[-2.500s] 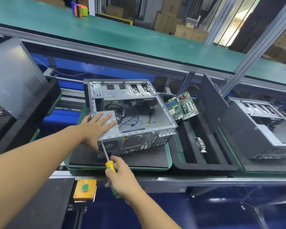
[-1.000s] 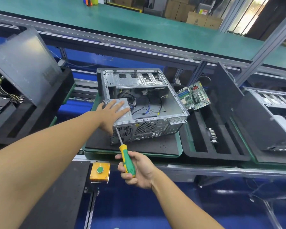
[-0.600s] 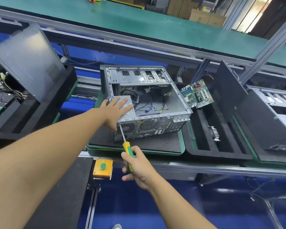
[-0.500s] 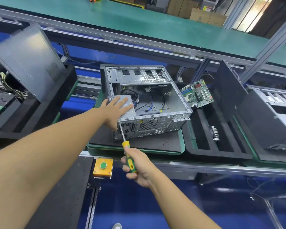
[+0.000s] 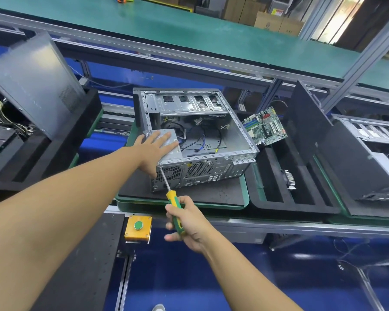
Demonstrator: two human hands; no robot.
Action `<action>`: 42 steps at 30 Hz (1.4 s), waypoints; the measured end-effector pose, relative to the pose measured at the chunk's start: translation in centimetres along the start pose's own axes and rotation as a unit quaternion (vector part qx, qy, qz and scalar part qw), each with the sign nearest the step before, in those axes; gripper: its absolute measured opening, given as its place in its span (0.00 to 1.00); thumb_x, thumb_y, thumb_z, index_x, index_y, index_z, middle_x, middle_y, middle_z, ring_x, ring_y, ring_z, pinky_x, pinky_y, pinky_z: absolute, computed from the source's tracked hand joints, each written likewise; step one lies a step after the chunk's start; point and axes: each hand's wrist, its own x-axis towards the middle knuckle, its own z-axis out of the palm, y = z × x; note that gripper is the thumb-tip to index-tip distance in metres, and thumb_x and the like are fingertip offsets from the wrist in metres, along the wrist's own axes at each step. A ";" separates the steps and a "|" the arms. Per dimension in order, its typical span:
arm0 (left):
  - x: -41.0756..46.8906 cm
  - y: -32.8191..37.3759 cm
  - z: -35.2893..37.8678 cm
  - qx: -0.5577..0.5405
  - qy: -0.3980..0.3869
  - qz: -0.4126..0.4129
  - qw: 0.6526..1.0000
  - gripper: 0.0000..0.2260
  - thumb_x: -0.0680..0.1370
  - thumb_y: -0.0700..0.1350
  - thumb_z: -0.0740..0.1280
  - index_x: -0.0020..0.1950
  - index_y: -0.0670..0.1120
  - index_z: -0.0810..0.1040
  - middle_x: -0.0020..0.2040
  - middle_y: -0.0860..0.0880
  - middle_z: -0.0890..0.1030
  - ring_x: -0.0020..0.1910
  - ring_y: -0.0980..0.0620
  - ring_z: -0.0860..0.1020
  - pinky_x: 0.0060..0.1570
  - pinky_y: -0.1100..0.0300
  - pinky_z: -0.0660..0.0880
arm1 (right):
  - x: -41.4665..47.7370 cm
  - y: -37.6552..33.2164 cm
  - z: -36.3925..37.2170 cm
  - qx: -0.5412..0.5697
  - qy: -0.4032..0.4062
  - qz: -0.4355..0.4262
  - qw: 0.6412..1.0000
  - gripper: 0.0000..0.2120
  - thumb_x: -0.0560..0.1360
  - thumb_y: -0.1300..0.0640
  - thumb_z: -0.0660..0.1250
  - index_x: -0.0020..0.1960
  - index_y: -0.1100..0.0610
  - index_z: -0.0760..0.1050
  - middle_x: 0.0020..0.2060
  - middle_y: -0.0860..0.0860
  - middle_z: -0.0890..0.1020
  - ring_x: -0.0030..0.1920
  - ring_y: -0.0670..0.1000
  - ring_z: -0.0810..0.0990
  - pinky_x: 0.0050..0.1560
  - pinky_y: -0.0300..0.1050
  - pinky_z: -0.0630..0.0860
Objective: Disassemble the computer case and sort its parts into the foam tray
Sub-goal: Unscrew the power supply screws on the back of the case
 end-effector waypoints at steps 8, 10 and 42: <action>-0.2 0.1 -0.1 0.000 0.008 0.001 1.000 0.57 0.69 0.58 0.76 0.78 0.60 0.31 0.80 0.49 0.32 0.79 0.43 0.36 0.75 0.36 0.46 | -0.1 -0.7 0.4 0.018 -0.051 0.021 0.998 0.14 0.83 0.56 0.52 0.56 0.62 0.73 0.37 0.55 0.81 0.31 0.51 0.71 0.27 0.42 0.69; -0.2 0.1 -0.1 -0.003 0.007 -0.001 1.000 0.57 0.69 0.58 0.76 0.78 0.60 0.31 0.80 0.49 0.32 0.79 0.43 0.36 0.75 0.36 0.46 | -0.1 -0.6 0.2 -0.003 -0.051 -0.004 0.999 0.07 0.83 0.58 0.57 0.55 0.59 0.72 0.37 0.54 0.81 0.34 0.50 0.74 0.31 0.44 0.73; -0.6 0.2 -0.2 -0.026 0.014 0.004 1.000 0.53 0.71 0.55 0.73 0.79 0.61 0.33 0.80 0.51 0.32 0.79 0.44 0.36 0.76 0.36 0.46 | 0.4 -0.7 -0.9 0.039 -0.097 0.044 0.994 0.14 0.82 0.55 0.54 0.58 0.62 0.73 0.38 0.55 0.80 0.33 0.51 0.74 0.29 0.43 0.71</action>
